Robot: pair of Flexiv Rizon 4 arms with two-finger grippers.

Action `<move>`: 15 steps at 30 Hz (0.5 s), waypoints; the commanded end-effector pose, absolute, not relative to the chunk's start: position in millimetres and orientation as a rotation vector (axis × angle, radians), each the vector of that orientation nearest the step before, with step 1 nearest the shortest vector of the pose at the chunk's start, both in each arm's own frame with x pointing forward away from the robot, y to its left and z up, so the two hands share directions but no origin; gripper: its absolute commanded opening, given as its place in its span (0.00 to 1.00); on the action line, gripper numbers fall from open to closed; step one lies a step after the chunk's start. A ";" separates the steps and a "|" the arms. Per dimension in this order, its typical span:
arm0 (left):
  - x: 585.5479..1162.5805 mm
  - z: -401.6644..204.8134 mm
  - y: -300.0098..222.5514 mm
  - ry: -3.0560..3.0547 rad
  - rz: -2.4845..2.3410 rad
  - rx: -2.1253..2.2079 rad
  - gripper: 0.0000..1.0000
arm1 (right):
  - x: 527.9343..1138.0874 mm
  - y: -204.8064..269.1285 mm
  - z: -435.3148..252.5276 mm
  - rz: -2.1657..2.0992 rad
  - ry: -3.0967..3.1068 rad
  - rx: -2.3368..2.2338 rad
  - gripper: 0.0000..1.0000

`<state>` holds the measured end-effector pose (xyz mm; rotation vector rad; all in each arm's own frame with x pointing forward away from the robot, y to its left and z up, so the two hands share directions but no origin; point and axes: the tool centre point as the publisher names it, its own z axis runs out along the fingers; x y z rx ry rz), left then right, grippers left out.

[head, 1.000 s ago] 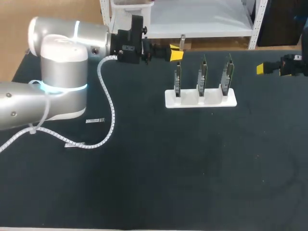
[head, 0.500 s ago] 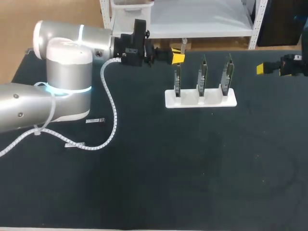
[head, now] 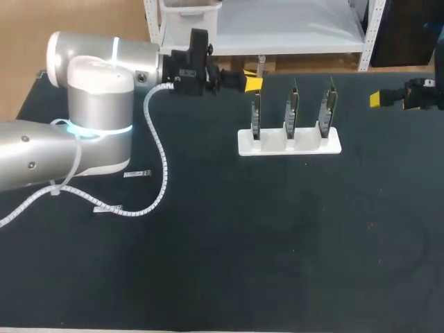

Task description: Pick up the optical module with the left hand, and insert it into the network port with the right hand.

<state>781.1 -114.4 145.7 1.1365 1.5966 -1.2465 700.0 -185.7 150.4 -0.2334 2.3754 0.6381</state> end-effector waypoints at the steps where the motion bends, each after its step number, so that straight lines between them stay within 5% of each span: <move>1: 778.1 146.0 -112.6 1.597 -1.247 1.138 0.00 | 699.6 -185.1 150.4 0.634 2.375 -0.231 1.00; 15: 778.5 144.8 -113.8 1.583 -1.240 1.150 0.00 | 699.6 -185.1 150.4 0.634 2.375 -0.231 1.00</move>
